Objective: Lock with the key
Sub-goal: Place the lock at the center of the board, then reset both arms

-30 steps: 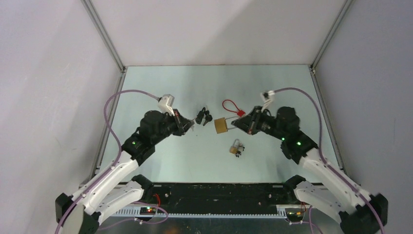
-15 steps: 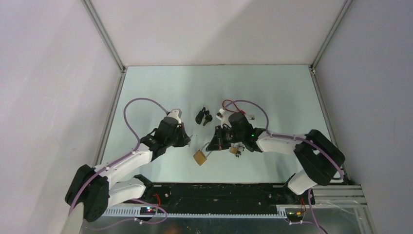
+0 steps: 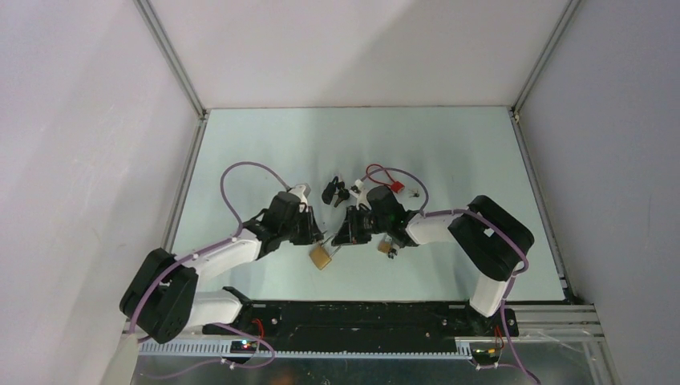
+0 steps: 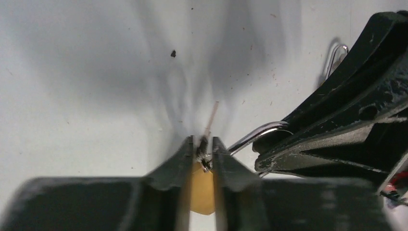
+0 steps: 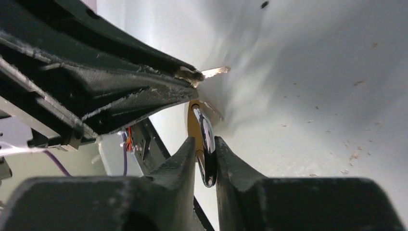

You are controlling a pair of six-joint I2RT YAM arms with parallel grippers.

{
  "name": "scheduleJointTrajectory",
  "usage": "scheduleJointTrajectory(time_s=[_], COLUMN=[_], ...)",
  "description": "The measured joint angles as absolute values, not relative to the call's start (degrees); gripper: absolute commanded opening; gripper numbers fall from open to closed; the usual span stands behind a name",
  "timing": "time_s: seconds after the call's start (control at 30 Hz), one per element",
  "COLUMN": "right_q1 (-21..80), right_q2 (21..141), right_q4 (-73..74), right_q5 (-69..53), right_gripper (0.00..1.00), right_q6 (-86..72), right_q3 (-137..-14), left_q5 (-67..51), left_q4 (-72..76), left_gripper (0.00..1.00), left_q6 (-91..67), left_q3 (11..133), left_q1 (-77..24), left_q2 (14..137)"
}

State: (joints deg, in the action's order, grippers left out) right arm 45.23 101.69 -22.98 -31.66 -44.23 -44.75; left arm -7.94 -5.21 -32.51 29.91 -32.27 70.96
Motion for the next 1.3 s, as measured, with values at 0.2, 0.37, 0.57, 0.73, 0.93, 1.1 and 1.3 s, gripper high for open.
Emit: scheduleJointTrajectory(time_s=[0.2, 0.37, 0.57, 0.73, 0.93, 1.1, 1.3], right_q1=[44.77, 44.73, 43.11, 38.96, 28.34, 21.08, 18.61], right_q2=[101.67, 99.31, 90.19, 78.26, 60.62, 49.01, 34.39], right_q4=[-20.43, -15.92, -6.66, 0.54, 8.97, 17.08, 26.68], right_q5=[-25.93, -19.88, -10.44, -2.76, 5.72, 14.06, 25.1], right_gripper=[0.65, 0.76, 0.95, 0.99, 0.99, 1.0, 1.0], right_q6=[-43.35, -41.78, -39.29, -36.49, -34.13, -33.85, -34.5], right_q3=[-44.93, -45.17, -45.19, -45.15, -43.81, -43.7, -43.7], left_q5=[-5.61, -1.15, 5.08, 8.56, 14.9, 20.45, 25.45], left_q4=[-6.76, -10.37, -15.35, -19.18, -22.31, -23.86, -25.36], left_gripper=[0.72, 0.9, 0.99, 1.0, 1.0, 1.0, 1.0], left_q6=[-32.56, -31.97, -31.53, -30.85, -31.03, -31.0, -31.0], left_q3=[30.52, 32.47, 35.27, 36.67, 37.32, 37.69, 37.69], left_q1=[-32.05, -32.05, -32.05, -32.05, -32.05, -32.08, -32.08], left_q2=[71.24, 71.16, 67.35, 59.11, 45.95, 36.69, 28.23])
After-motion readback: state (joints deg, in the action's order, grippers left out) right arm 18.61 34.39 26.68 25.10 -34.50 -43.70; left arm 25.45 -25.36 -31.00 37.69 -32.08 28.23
